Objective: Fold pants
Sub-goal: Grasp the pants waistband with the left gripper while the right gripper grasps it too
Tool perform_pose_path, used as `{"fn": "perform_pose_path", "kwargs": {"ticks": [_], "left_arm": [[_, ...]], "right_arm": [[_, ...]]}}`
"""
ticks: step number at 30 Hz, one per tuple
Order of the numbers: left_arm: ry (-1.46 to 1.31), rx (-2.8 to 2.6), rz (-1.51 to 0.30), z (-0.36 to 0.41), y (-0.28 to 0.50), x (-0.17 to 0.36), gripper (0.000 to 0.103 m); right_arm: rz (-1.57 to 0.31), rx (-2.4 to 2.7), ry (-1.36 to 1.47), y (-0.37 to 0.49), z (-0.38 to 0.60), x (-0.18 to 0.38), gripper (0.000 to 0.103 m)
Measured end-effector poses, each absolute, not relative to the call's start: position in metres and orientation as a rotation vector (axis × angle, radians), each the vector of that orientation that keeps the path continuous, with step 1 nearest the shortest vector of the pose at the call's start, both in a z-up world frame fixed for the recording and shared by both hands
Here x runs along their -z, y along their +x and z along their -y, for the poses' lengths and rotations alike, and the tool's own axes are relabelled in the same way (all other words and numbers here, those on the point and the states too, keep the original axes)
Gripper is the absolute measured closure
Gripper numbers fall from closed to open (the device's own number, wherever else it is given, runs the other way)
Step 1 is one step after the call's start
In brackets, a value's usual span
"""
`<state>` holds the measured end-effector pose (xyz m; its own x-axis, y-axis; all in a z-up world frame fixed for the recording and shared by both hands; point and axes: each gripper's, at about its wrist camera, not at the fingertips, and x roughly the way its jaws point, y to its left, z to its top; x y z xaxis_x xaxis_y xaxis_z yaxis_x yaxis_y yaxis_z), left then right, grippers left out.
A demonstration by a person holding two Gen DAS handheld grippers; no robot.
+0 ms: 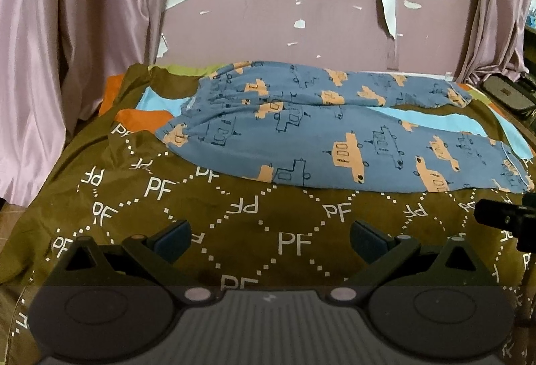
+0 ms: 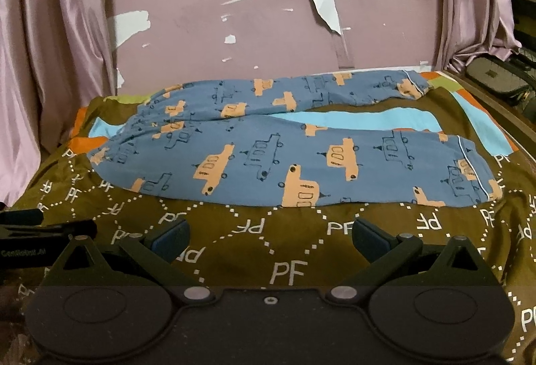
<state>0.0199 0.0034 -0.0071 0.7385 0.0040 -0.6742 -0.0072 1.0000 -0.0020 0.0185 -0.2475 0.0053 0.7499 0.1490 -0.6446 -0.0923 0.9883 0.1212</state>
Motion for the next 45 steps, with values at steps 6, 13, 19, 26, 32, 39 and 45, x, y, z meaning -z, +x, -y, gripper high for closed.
{"fn": "perform_pose_path", "kwargs": {"ticks": [6,13,19,26,32,39,45], "left_arm": [[0.023,0.001,-0.791,-0.002,0.044,0.004,0.0],[-0.048,0.021,-0.793,-0.011,0.102,-0.017,0.0],[-0.019,0.065,-0.718,-0.009,0.157,-0.04,0.0],[0.216,0.095,-0.728,-0.008,0.199,-0.057,0.0],[0.311,0.018,-0.847,-0.033,0.247,-0.071,0.0],[0.258,0.082,-0.764,-0.07,0.329,-0.051,0.0],[0.339,0.148,-0.692,-0.073,0.385,-0.021,0.0]], "right_arm": [[-0.767,-0.123,0.112,0.035,0.254,-0.01,0.0],[-0.82,-0.332,-0.182,0.07,0.247,-0.052,0.001],[-0.795,-0.471,-0.373,0.121,0.235,-0.092,0.001],[-0.788,-0.474,-0.326,0.19,0.237,-0.07,0.001],[-0.737,-0.594,-0.347,0.246,0.242,-0.047,0.001],[-0.732,-0.697,-0.319,0.316,0.252,-0.023,0.001],[-0.656,-0.646,-0.264,0.379,0.253,-0.012,0.001]]}}
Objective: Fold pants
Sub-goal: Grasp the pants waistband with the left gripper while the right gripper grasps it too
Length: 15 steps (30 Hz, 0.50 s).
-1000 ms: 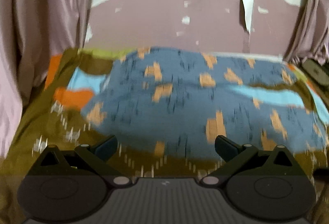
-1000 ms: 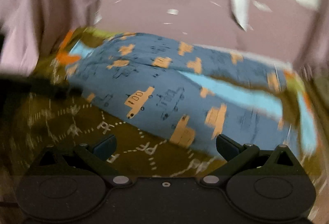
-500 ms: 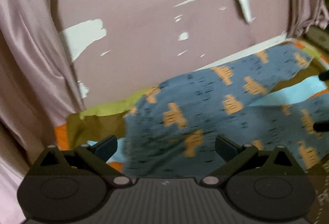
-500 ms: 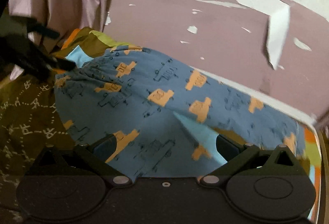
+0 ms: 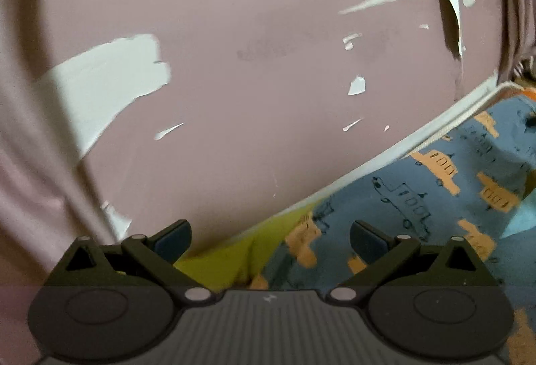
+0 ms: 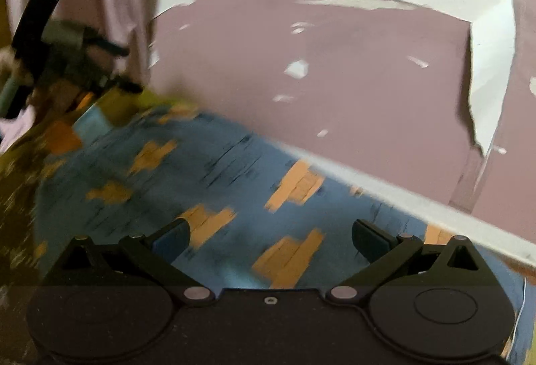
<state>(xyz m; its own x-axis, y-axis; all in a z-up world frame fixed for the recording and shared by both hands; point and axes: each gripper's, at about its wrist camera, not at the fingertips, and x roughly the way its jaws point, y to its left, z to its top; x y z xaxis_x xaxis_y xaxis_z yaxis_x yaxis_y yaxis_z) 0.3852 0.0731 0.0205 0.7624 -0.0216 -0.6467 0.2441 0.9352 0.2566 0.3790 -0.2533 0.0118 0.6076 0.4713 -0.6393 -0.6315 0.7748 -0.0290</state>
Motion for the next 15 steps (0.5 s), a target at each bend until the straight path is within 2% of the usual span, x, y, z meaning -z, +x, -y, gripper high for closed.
{"fn": "perform_pose_path", "kwargs": {"ticks": [7,11,14,15], "left_arm": [[0.341,0.183,-0.736,-0.073,0.426,0.011,0.012],[0.347,0.266,-0.763,-0.075,0.432,0.019,0.013],[0.345,0.293,-0.775,-0.076,0.433,0.023,0.023],[0.333,0.294,-0.786,-0.077,0.435,0.025,0.03]], "right_arm": [[-0.668,-0.554,-0.246,0.459,0.252,0.01,0.004],[-0.738,-0.627,-0.285,0.492,0.244,0.02,0.01],[-0.773,-0.655,-0.31,0.506,0.238,0.027,0.02],[-0.779,-0.654,-0.321,0.507,0.236,0.028,0.026]]}}
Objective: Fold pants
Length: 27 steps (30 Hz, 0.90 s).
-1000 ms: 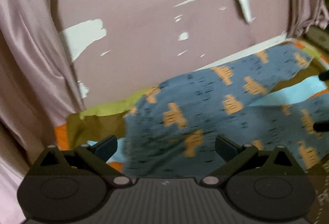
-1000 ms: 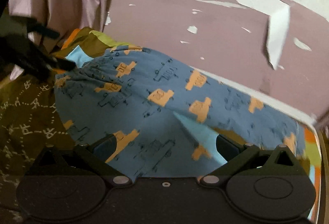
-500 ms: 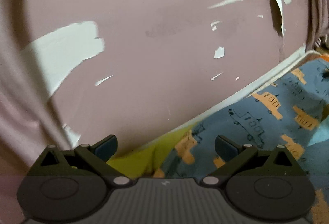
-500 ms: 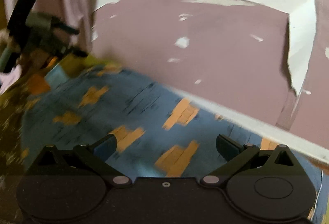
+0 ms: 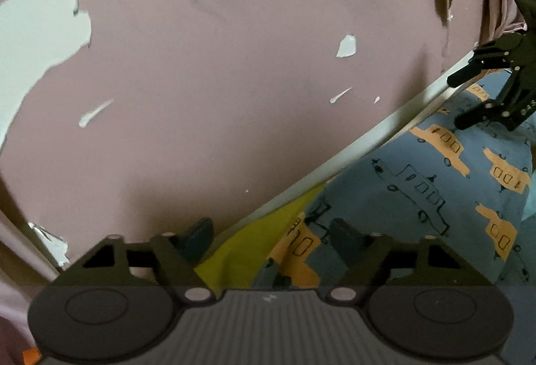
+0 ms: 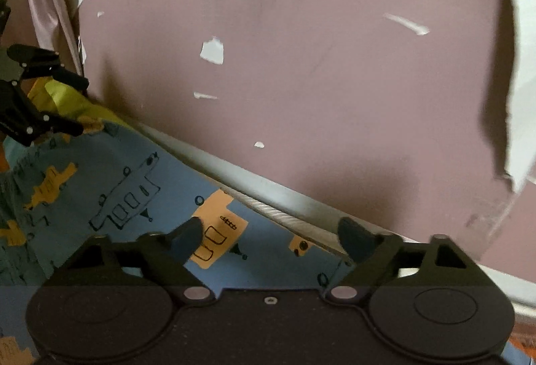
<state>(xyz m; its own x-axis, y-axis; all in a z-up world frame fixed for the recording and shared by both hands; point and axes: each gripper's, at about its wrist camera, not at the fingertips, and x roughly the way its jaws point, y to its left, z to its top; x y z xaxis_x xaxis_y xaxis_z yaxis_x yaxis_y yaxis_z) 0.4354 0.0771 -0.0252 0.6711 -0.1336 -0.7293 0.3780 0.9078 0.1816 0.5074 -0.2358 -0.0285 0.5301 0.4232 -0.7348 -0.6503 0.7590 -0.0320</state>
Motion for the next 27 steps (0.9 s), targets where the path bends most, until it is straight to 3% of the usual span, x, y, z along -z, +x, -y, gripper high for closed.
{"fn": "perform_pose_path", "kwargs": {"ticks": [2,6,8,10,11,14,16,17,19,21,27], "left_arm": [[0.31,0.301,-0.81,-0.078,0.44,0.028,0.04],[0.331,0.318,-0.827,-0.076,0.441,0.035,0.044],[0.341,0.311,-0.842,-0.075,0.444,0.038,0.053],[0.327,0.293,-0.873,-0.074,0.45,0.042,0.073],[0.316,0.283,-0.889,-0.074,0.453,0.043,0.076],[0.293,0.278,-0.914,-0.072,0.457,0.044,0.091],[0.309,0.274,-0.912,-0.066,0.455,0.044,0.101],[0.323,0.269,-0.907,-0.064,0.453,0.043,0.102],[0.347,0.25,-0.89,-0.058,0.45,0.043,0.103],[0.35,0.224,-0.877,-0.057,0.444,0.038,0.103],[0.364,0.165,-0.793,-0.053,0.424,0.027,0.103]], "right_arm": [[-0.791,-0.656,-0.334,0.508,0.234,0.031,0.032],[-0.815,-0.675,-0.35,0.511,0.231,0.036,0.039],[-0.837,-0.682,-0.338,0.515,0.229,0.04,0.039],[-0.871,-0.692,-0.324,0.52,0.228,0.044,0.04],[-0.885,-0.691,-0.318,0.522,0.228,0.046,0.041],[-0.924,-0.682,-0.295,0.526,0.228,0.05,0.05],[-0.929,-0.682,-0.295,0.525,0.225,0.051,0.062],[-0.927,-0.685,-0.303,0.523,0.224,0.051,0.066],[-0.903,-0.686,-0.332,0.518,0.221,0.049,0.091],[-0.873,-0.659,-0.349,0.513,0.221,0.047,0.1],[-0.778,-0.614,-0.341,0.498,0.225,0.04,0.103]]}}
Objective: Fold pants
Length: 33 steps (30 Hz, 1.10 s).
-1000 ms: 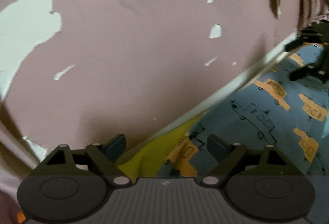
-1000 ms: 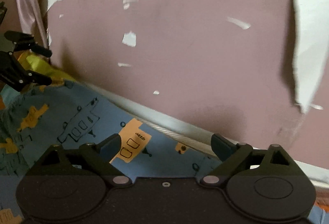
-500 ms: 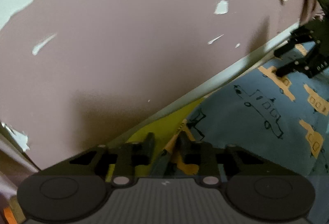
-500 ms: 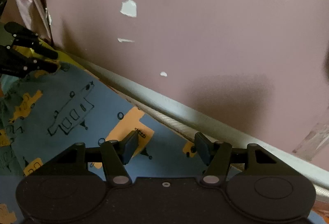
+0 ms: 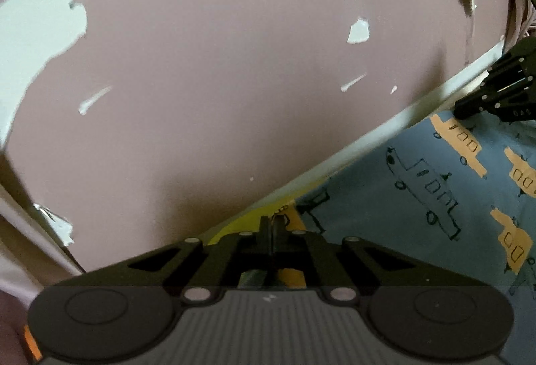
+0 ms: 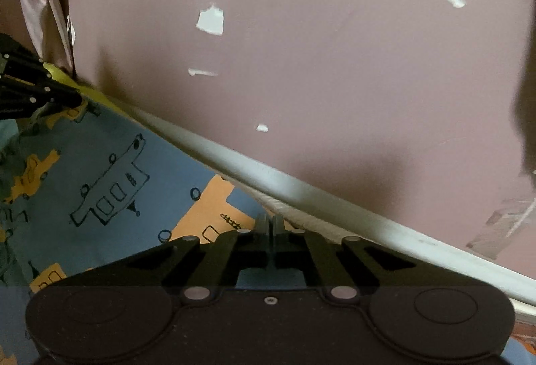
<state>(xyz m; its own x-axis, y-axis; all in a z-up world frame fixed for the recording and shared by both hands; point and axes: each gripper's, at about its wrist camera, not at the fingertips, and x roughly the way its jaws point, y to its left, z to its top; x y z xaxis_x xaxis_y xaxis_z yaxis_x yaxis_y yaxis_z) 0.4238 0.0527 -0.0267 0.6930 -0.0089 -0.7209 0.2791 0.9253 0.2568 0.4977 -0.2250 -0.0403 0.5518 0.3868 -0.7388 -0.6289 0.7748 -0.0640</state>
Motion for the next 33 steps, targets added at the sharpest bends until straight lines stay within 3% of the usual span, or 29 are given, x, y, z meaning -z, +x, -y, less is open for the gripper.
{"fn": "perform_pose_path", "kwargs": {"ticks": [22,33], "left_arm": [[0.403,-0.009,-0.534,-0.045,0.371,-0.011,0.103],[0.448,0.016,-0.49,-0.051,0.342,-0.019,0.103]], "right_arm": [[-0.376,-0.455,-0.434,0.447,0.207,-0.021,0.103],[-0.323,-0.459,-0.51,0.406,0.205,-0.032,0.103]]}}
